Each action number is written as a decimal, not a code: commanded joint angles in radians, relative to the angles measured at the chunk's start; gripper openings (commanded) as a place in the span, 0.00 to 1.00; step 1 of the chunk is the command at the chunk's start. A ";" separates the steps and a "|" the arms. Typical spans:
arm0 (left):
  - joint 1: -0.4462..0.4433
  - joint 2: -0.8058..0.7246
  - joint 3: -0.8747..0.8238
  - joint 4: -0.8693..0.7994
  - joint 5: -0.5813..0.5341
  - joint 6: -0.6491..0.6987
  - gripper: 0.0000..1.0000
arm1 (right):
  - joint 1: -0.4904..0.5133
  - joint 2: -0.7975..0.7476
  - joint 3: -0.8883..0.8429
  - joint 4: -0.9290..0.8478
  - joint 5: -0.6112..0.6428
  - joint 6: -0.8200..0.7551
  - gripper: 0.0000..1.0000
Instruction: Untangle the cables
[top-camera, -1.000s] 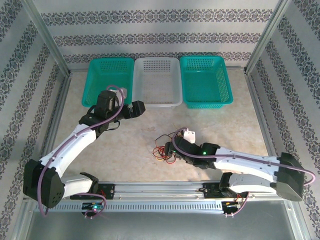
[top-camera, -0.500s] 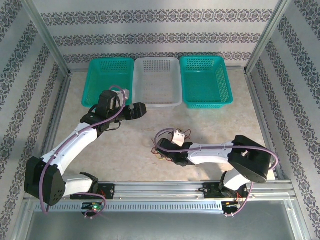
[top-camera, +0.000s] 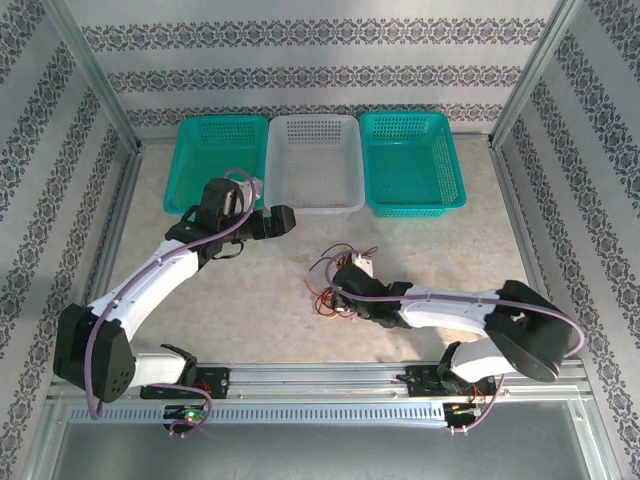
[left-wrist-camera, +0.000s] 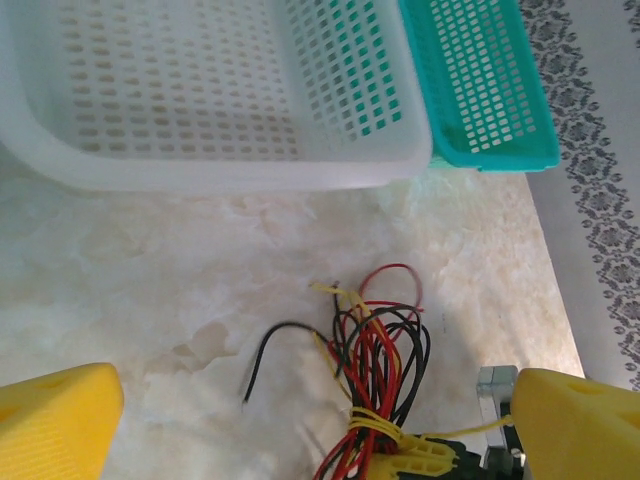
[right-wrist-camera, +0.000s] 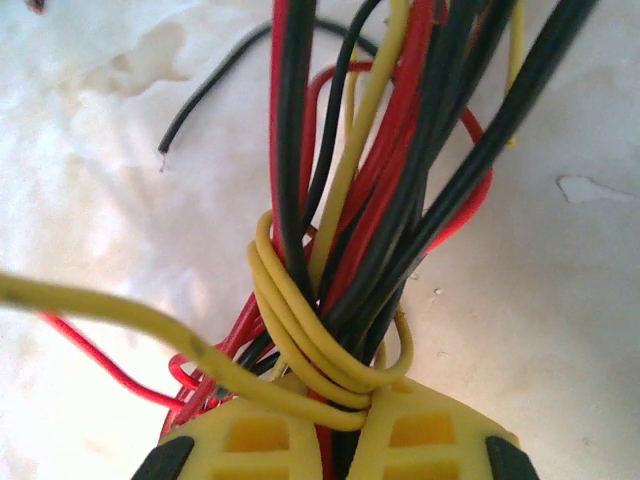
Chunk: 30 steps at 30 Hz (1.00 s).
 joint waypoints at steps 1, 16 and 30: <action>0.047 -0.020 0.082 -0.011 0.097 0.060 0.99 | -0.037 -0.123 0.100 -0.138 -0.160 -0.298 0.00; 0.143 0.112 0.076 0.791 0.735 -0.396 0.99 | -0.324 -0.119 0.713 -0.525 -0.926 -0.562 0.00; 0.072 0.292 0.044 1.620 0.780 -1.000 0.99 | -0.340 -0.113 0.695 -0.269 -1.115 -0.379 0.00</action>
